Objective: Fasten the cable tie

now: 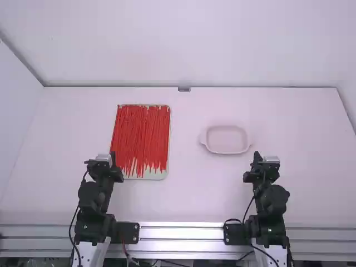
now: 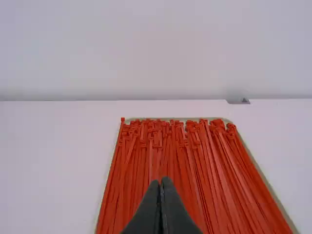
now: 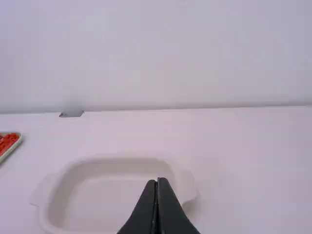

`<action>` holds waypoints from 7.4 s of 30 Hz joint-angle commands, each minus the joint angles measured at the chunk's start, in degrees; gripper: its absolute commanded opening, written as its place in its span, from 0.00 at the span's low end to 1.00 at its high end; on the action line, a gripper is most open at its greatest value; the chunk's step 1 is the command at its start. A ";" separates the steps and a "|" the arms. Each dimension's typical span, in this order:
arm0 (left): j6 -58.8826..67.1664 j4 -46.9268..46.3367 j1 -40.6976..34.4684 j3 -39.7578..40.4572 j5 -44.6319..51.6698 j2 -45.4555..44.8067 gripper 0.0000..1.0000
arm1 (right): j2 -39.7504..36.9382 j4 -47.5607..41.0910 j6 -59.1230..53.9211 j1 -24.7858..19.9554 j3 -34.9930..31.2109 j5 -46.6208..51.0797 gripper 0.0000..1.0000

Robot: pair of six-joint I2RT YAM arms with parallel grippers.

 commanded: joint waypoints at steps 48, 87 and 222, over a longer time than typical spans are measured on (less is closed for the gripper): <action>-4.20 -27.70 -2.08 38.89 11.28 46.94 0.66 | 43.52 -18.83 8.50 15.89 32.35 2.99 0.65; -2.56 -43.95 -2.43 79.34 11.19 90.92 1.00 | 73.00 -38.07 2.89 24.06 67.43 -12.83 0.99; -11.08 -26.08 -3.72 87.03 8.37 126.29 0.18 | 80.50 -41.27 3.52 24.13 69.44 -11.43 0.99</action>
